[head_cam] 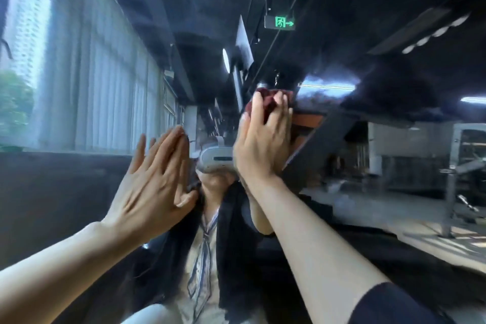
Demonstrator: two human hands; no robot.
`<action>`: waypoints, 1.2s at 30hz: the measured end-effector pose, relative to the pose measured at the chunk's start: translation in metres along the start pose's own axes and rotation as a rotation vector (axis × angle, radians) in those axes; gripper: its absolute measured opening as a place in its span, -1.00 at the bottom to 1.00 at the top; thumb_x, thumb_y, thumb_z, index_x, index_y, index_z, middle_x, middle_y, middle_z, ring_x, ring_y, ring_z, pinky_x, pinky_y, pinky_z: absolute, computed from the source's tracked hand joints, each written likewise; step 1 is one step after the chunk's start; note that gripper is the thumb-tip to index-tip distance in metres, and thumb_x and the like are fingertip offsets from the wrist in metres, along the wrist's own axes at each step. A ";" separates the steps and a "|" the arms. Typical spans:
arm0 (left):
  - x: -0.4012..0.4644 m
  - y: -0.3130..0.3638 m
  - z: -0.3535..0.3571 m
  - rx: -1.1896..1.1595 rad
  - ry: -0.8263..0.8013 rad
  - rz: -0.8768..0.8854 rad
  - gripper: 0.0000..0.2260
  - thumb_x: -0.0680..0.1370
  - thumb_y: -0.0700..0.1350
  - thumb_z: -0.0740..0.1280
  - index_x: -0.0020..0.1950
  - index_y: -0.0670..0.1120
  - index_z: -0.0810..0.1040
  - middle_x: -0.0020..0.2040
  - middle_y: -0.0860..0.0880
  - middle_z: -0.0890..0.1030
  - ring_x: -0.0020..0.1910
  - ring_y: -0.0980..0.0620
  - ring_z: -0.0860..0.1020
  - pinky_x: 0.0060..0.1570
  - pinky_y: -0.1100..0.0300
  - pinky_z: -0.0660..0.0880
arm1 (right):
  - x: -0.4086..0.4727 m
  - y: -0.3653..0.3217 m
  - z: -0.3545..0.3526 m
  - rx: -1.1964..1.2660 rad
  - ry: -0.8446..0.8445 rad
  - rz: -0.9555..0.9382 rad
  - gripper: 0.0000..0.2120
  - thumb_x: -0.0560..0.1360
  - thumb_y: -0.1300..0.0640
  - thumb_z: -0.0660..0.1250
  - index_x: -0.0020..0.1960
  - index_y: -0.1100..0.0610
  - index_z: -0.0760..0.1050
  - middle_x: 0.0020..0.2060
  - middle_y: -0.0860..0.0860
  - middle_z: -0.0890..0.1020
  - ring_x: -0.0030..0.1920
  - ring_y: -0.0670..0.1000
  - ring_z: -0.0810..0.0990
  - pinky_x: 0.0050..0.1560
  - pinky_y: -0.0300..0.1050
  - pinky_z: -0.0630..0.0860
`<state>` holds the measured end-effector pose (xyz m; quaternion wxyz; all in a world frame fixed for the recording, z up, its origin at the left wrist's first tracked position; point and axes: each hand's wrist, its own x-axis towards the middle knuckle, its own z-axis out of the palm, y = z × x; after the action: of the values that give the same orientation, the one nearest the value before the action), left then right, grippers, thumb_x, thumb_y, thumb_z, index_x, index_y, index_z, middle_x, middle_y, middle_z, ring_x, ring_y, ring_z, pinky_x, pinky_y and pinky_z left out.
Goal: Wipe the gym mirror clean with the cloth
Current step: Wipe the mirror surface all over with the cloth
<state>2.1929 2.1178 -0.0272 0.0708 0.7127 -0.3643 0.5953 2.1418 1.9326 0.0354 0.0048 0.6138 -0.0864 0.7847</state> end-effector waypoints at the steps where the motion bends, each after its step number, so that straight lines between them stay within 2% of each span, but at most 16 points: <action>1: -0.011 -0.008 -0.001 -0.004 0.004 -0.052 -0.14 0.48 0.25 0.22 0.59 -0.28 0.13 0.56 -0.28 0.22 0.57 -0.16 0.14 0.54 -0.10 -0.13 | -0.007 -0.027 0.008 0.023 -0.051 -0.054 -0.62 0.63 0.12 0.22 0.41 0.19 0.47 0.40 0.38 0.42 0.45 0.35 0.35 0.52 0.18 0.19; 3: -0.036 -0.028 -0.003 -0.025 -0.003 -0.153 -0.10 0.46 0.31 0.19 0.59 -0.27 0.09 0.55 -0.30 0.22 0.56 -0.17 0.12 0.53 -0.07 -0.14 | -0.029 -0.089 0.022 0.050 -0.162 -0.246 -0.61 0.62 0.15 0.18 0.43 0.14 0.46 0.44 0.36 0.38 0.49 0.32 0.31 0.55 0.13 0.08; 6: -0.068 -0.057 -0.002 -0.063 -0.022 -0.312 0.00 0.38 0.37 0.19 0.60 -0.28 0.07 0.56 -0.32 0.19 0.57 -0.20 0.09 0.54 -0.05 -0.15 | -0.065 -0.162 0.034 -0.032 -0.330 -0.593 -0.47 0.60 0.03 -0.10 0.48 -0.09 0.39 0.53 0.21 0.31 0.55 0.21 0.23 0.58 0.07 0.00; 7: -0.075 -0.064 -0.003 -0.067 -0.034 -0.355 0.03 0.36 0.39 0.18 0.61 -0.27 0.04 0.58 -0.30 0.15 0.58 -0.18 0.07 0.54 -0.06 -0.16 | -0.071 -0.172 0.037 -0.055 -0.380 -0.660 -0.47 0.60 0.00 -0.12 0.50 -0.14 0.34 0.56 0.17 0.27 0.57 0.18 0.19 0.58 0.06 -0.02; 9: -0.083 -0.067 -0.004 -0.063 -0.050 -0.375 0.05 0.37 0.43 0.16 0.61 -0.26 0.02 0.60 -0.27 0.12 0.60 -0.15 0.04 0.56 -0.01 -0.21 | -0.069 -0.167 0.040 -0.055 -0.465 -0.740 -0.52 0.63 -0.07 0.00 0.53 -0.14 0.30 0.58 0.15 0.22 0.59 0.16 0.13 0.58 0.07 -0.04; 11: -0.079 -0.058 -0.005 -0.047 -0.057 -0.301 0.00 0.44 0.45 0.11 0.60 -0.27 0.07 0.58 -0.30 0.15 0.59 -0.17 0.08 0.57 -0.02 -0.20 | -0.058 -0.138 0.036 0.040 -0.447 -0.716 -0.54 0.61 -0.07 0.11 0.47 -0.04 0.42 0.52 0.20 0.32 0.55 0.20 0.23 0.58 0.12 0.06; 13: -0.069 -0.040 -0.001 -0.028 -0.049 -0.212 -0.06 0.50 0.43 0.07 0.59 -0.29 0.11 0.56 -0.30 0.19 0.58 -0.17 0.11 0.56 -0.10 -0.13 | -0.053 -0.089 0.023 0.116 -0.375 -0.552 -0.62 0.61 0.07 0.16 0.38 0.10 0.51 0.44 0.28 0.41 0.49 0.27 0.33 0.56 0.18 0.15; 15: -0.058 -0.019 0.006 -0.033 -0.034 -0.176 -0.09 0.48 0.33 0.22 0.58 -0.31 0.13 0.57 -0.28 0.19 0.58 -0.16 0.11 0.56 -0.12 -0.12 | -0.049 -0.024 -0.001 0.056 -0.303 -0.390 -0.65 0.63 0.10 0.22 0.38 0.15 0.48 0.42 0.31 0.42 0.49 0.29 0.34 0.56 0.19 0.12; 18: -0.052 0.001 0.011 -0.043 -0.043 -0.148 -0.11 0.42 0.19 0.35 0.55 -0.34 0.19 0.56 -0.29 0.21 0.57 -0.19 0.12 0.54 -0.13 -0.12 | -0.047 0.049 -0.034 -0.042 -0.232 -0.210 -0.60 0.68 0.02 0.09 0.42 0.18 0.41 0.43 0.34 0.40 0.49 0.30 0.33 0.56 0.19 0.09; 20: -0.059 -0.001 0.010 -0.044 -0.063 -0.168 -0.12 0.43 0.21 0.32 0.55 -0.35 0.20 0.57 -0.29 0.20 0.58 -0.19 0.13 0.55 -0.12 -0.14 | -0.054 0.052 -0.036 -0.053 -0.178 -0.069 -0.58 0.69 0.02 0.04 0.42 0.22 0.42 0.42 0.37 0.39 0.48 0.34 0.32 0.55 0.21 0.12; 23: -0.081 -0.020 0.009 -0.046 -0.102 -0.235 -0.09 0.44 0.30 0.23 0.55 -0.34 0.18 0.58 -0.27 0.19 0.59 -0.17 0.11 0.56 -0.09 -0.16 | -0.066 0.005 -0.016 -0.022 -0.080 0.053 -0.61 0.68 0.11 0.14 0.45 0.24 0.40 0.44 0.39 0.34 0.48 0.36 0.29 0.55 0.22 0.14; 26: -0.101 -0.039 0.006 -0.071 -0.108 -0.309 -0.05 0.42 0.34 0.23 0.58 -0.31 0.14 0.59 -0.25 0.17 0.60 -0.12 0.07 0.57 -0.03 -0.23 | -0.084 -0.066 0.008 0.124 -0.163 -0.065 -0.60 0.63 0.18 0.22 0.45 0.22 0.39 0.44 0.27 0.37 0.45 0.26 0.33 0.48 0.29 0.27; 28: -0.110 -0.049 0.003 -0.077 -0.087 -0.354 -0.02 0.41 0.36 0.23 0.58 -0.30 0.14 0.57 -0.27 0.19 0.59 -0.12 0.08 0.56 0.04 -0.26 | -0.104 -0.112 0.019 0.171 -0.213 -0.281 -0.56 0.57 0.19 0.27 0.44 0.19 0.37 0.43 0.26 0.41 0.45 0.25 0.35 0.51 0.23 0.21; 30: -0.117 -0.054 0.001 -0.073 -0.074 -0.376 -0.01 0.40 0.39 0.20 0.58 -0.31 0.13 0.57 -0.28 0.20 0.58 -0.14 0.09 0.56 0.01 -0.22 | -0.119 -0.140 0.023 0.165 -0.307 -0.487 -0.56 0.58 0.12 0.24 0.45 0.12 0.40 0.46 0.29 0.38 0.50 0.28 0.30 0.56 0.15 0.10; 33: -0.119 -0.052 0.001 -0.081 -0.075 -0.382 0.00 0.39 0.38 0.19 0.58 -0.30 0.12 0.57 -0.28 0.20 0.59 -0.15 0.10 0.54 -0.16 -0.07 | -0.113 -0.129 0.018 0.156 -0.450 -0.646 -0.50 0.59 0.03 0.00 0.45 0.08 0.45 0.49 0.28 0.35 0.53 0.26 0.27 0.57 0.11 0.09; 36: -0.111 -0.037 0.005 -0.097 -0.082 -0.338 -0.03 0.41 0.35 0.23 0.59 -0.29 0.09 0.58 -0.26 0.18 0.60 -0.13 0.08 0.56 -0.11 -0.11 | -0.104 -0.065 0.001 0.119 -0.404 -0.682 -0.58 0.59 0.08 0.25 0.43 0.09 0.38 0.46 0.29 0.38 0.50 0.28 0.31 0.55 0.11 0.09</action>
<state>2.2159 2.1900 -0.1159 0.1891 0.7833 -0.2703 0.5270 2.1758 2.0067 -0.0564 0.2123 0.7485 0.1684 0.6052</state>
